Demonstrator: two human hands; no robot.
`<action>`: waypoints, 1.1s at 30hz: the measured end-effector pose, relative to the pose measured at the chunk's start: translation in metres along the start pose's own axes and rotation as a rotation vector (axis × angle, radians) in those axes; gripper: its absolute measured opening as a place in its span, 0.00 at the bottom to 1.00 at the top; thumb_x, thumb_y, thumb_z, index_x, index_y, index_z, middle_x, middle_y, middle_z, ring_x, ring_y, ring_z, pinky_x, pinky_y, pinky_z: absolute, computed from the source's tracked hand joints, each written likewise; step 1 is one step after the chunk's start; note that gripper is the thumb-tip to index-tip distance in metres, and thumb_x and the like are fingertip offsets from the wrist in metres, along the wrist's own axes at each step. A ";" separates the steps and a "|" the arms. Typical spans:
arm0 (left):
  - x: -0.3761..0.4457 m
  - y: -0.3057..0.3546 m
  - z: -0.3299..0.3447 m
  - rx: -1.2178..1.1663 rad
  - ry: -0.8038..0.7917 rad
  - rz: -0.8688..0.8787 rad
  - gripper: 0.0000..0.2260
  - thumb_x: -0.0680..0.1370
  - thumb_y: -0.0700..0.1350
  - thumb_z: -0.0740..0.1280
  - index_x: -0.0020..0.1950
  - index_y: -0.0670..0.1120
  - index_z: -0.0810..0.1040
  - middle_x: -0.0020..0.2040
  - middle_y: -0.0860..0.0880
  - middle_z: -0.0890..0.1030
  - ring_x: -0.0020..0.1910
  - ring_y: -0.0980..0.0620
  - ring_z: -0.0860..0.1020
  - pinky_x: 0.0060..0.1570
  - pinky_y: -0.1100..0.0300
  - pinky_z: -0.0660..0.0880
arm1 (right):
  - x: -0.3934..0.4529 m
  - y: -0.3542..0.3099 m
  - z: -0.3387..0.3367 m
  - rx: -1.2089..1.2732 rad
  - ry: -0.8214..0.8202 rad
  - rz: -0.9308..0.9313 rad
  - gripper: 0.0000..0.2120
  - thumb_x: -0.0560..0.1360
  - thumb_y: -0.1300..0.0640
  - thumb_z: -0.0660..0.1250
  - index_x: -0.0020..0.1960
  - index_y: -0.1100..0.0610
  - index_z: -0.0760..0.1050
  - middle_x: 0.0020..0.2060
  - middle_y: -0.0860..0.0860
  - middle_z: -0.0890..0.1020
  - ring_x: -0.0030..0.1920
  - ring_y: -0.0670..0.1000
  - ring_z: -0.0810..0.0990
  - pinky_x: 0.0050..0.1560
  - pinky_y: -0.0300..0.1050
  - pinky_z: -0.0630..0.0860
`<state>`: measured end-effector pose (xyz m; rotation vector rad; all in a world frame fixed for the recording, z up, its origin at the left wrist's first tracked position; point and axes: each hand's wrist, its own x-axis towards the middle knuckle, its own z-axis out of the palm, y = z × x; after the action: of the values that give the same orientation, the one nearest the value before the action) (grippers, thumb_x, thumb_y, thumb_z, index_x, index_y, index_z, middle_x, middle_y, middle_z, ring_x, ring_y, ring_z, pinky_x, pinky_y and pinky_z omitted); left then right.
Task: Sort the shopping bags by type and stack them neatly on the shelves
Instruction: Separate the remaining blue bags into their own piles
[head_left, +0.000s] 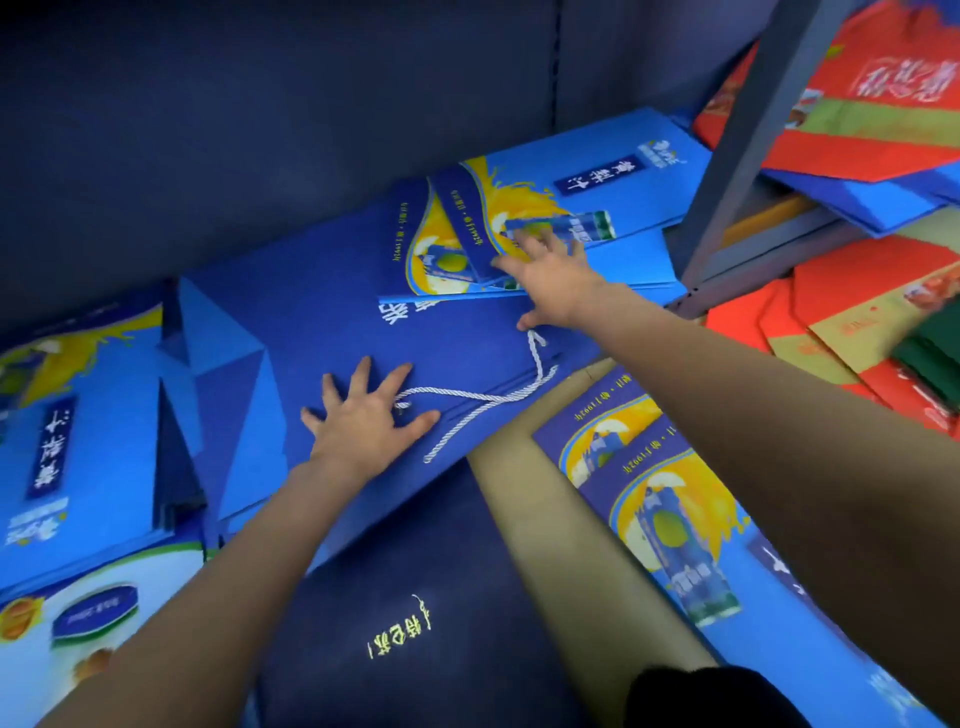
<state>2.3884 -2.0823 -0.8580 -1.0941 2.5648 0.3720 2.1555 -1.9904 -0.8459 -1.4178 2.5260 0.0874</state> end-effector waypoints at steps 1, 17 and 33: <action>0.002 -0.008 -0.004 -0.017 -0.007 0.017 0.31 0.73 0.67 0.60 0.74 0.63 0.55 0.77 0.53 0.50 0.74 0.40 0.48 0.68 0.37 0.55 | 0.011 -0.006 -0.001 -0.066 -0.048 0.014 0.38 0.73 0.50 0.70 0.75 0.53 0.53 0.75 0.57 0.51 0.74 0.63 0.51 0.70 0.66 0.53; 0.020 -0.039 -0.032 -0.737 0.053 -0.045 0.23 0.78 0.63 0.53 0.73 0.59 0.61 0.73 0.53 0.63 0.73 0.48 0.61 0.72 0.52 0.55 | 0.010 -0.026 -0.034 -0.517 0.286 -0.222 0.14 0.73 0.68 0.63 0.58 0.64 0.70 0.44 0.59 0.82 0.44 0.60 0.81 0.27 0.39 0.52; -0.091 -0.064 -0.031 -1.683 -0.086 -0.477 0.11 0.79 0.53 0.60 0.60 0.54 0.65 0.56 0.47 0.73 0.42 0.50 0.75 0.35 0.53 0.75 | -0.127 -0.086 0.010 0.877 0.208 0.257 0.33 0.72 0.54 0.71 0.71 0.61 0.60 0.66 0.61 0.65 0.67 0.59 0.66 0.63 0.45 0.62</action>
<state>2.4890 -2.0773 -0.8010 -1.8691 1.3378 2.4735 2.2937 -1.9285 -0.8199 -0.7668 2.3659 -1.0290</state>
